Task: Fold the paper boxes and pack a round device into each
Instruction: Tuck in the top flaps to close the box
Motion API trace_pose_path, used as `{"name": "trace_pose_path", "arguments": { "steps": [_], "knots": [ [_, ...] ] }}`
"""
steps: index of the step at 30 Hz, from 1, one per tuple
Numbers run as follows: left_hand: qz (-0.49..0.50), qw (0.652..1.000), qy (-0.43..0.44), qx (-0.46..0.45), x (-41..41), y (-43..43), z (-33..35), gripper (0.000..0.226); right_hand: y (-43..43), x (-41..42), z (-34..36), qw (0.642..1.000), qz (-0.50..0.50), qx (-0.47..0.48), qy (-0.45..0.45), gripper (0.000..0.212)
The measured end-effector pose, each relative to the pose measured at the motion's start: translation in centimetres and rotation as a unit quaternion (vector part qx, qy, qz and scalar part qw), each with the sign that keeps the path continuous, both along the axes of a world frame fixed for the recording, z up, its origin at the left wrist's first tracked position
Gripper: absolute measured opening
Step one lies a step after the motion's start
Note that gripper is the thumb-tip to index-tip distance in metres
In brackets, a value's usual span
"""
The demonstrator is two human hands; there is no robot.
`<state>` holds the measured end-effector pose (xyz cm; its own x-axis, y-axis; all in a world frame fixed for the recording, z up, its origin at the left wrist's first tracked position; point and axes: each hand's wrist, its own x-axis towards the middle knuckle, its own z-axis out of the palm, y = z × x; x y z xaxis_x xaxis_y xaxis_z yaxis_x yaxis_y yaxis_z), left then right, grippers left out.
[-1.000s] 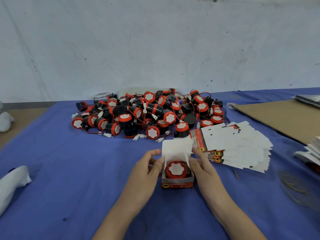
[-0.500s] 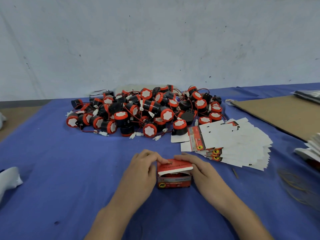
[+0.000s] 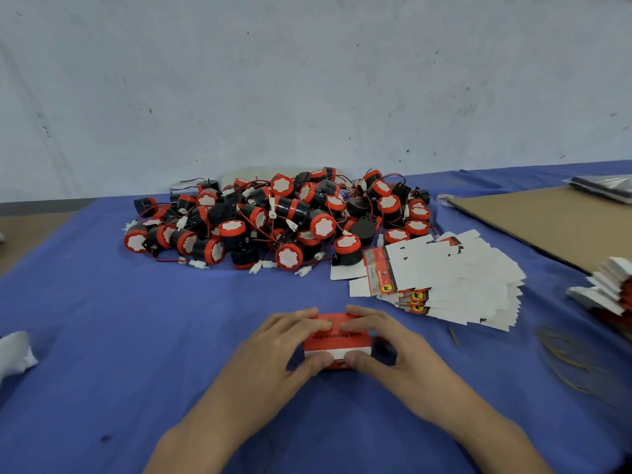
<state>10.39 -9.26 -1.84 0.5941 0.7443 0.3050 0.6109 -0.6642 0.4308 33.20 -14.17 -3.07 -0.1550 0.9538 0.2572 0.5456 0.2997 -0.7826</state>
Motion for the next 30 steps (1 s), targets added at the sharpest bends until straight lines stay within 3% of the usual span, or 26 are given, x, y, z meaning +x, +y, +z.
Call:
{"name": "trace_pose_path", "arguments": {
  "steps": [6,11,17,24,30],
  "knots": [
    [0.014,0.997,-0.054,0.053,0.5,-0.1,0.0,0.045,0.3,-0.2,0.5,1.000,-0.004,0.004,0.030,0.027],
    [0.008,0.993,-0.110,-0.028,0.3,0.2,-0.4,0.035,0.1,-0.3,0.4,1.000,0.008,0.005,0.025,0.030],
    [-0.009,0.991,-0.105,-0.082,0.0,0.0,-0.5,0.032,-0.5,-0.1,0.3,0.999,0.030,-0.001,0.015,0.036],
    [-0.012,0.990,-0.112,-0.081,-0.1,-0.2,-0.5,0.027,-0.3,0.5,0.1,0.998,0.043,0.000,-0.037,0.040],
    [-0.009,0.993,-0.077,-0.086,-0.3,0.1,-0.6,0.025,-0.2,0.8,0.0,0.988,0.042,0.019,-0.145,0.042]
  ]
}}
